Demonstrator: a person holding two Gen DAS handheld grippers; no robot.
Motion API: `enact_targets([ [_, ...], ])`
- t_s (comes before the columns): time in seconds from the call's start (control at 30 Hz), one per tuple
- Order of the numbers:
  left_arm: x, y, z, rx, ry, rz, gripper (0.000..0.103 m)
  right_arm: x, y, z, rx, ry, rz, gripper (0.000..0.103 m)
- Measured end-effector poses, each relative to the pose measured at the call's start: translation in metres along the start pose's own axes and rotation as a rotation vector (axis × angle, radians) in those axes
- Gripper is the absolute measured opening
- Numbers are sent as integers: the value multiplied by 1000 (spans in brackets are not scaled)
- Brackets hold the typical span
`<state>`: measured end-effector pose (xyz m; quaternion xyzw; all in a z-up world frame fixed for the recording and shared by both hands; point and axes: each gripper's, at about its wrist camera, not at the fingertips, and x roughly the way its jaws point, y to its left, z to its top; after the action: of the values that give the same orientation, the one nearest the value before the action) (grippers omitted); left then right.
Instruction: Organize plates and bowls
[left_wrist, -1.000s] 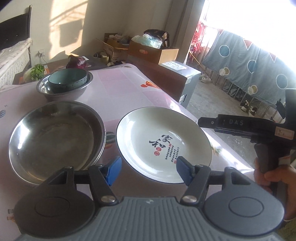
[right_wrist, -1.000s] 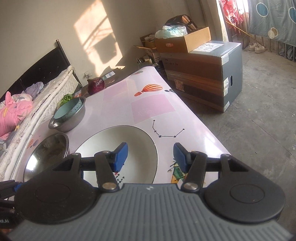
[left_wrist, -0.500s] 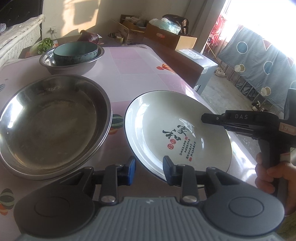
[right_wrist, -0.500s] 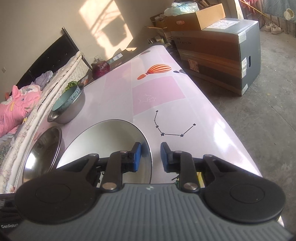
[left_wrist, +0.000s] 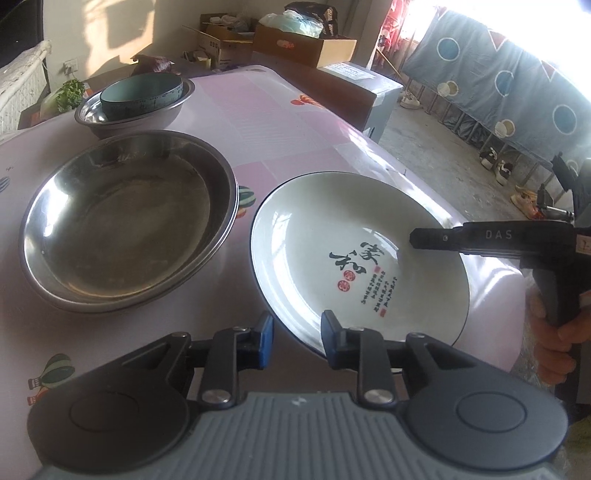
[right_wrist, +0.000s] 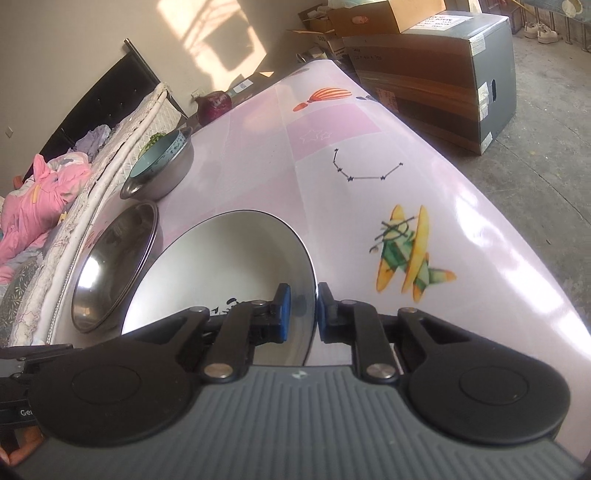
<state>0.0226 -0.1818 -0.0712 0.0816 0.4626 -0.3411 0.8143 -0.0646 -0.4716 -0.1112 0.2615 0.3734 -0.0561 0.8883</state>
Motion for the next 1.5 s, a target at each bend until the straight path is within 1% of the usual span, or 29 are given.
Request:
enact_targets([
  [0.07,-11,6,-13,29,13,-14,29,-8,8,-15,2,8,0,16],
  [0.13,-21,14,-25,36,23,-26,29,-17,17,-32,3,20,13,16],
  [0.2,-30,24,-34,15,30,-38,29,-22,26,-46,1,28,28,16],
  [0.27,-34,33,-39,-27,38,-52,29,-26,36,-58,-9,27,36,16],
  [0.3,-34,36,-40,-41,36,-52,30,-28,40,-63,-16,20,27,16],
  [0.33,-32,40,-41,-57,32,-53,34,-29,44,-67,-26,11,14,16],
  [0.4,-29,44,-38,-76,38,-54,33,-30,47,-71,-21,0,3,16],
  [0.5,-25,42,-34,-65,38,-35,33,-32,43,-73,19,-13,17,16],
  [0.73,-12,37,-25,-54,32,-35,34,-32,33,-73,91,-6,42,16],
  [0.77,-10,35,-24,-48,29,-35,34,-33,33,-74,91,-5,38,16],
  [0.83,-9,33,-22,-43,22,-32,39,-33,35,-73,85,-5,26,16],
  [0.9,-8,33,-21,-46,22,-34,40,-32,37,-73,83,-8,17,16],
  [1.03,-10,33,-22,-49,24,-33,40,-32,42,-72,77,-12,6,20],
  [1.17,-16,34,-26,-61,29,-33,40,-29,47,-70,53,-12,-6,20],
  [1.27,-17,33,-28,-49,27,-24,40,-26,49,-68,47,-13,-6,20],
  [1.5,-14,35,-26,-65,38,-33,40,-24,53,-67,26,-19,-19,19],
])
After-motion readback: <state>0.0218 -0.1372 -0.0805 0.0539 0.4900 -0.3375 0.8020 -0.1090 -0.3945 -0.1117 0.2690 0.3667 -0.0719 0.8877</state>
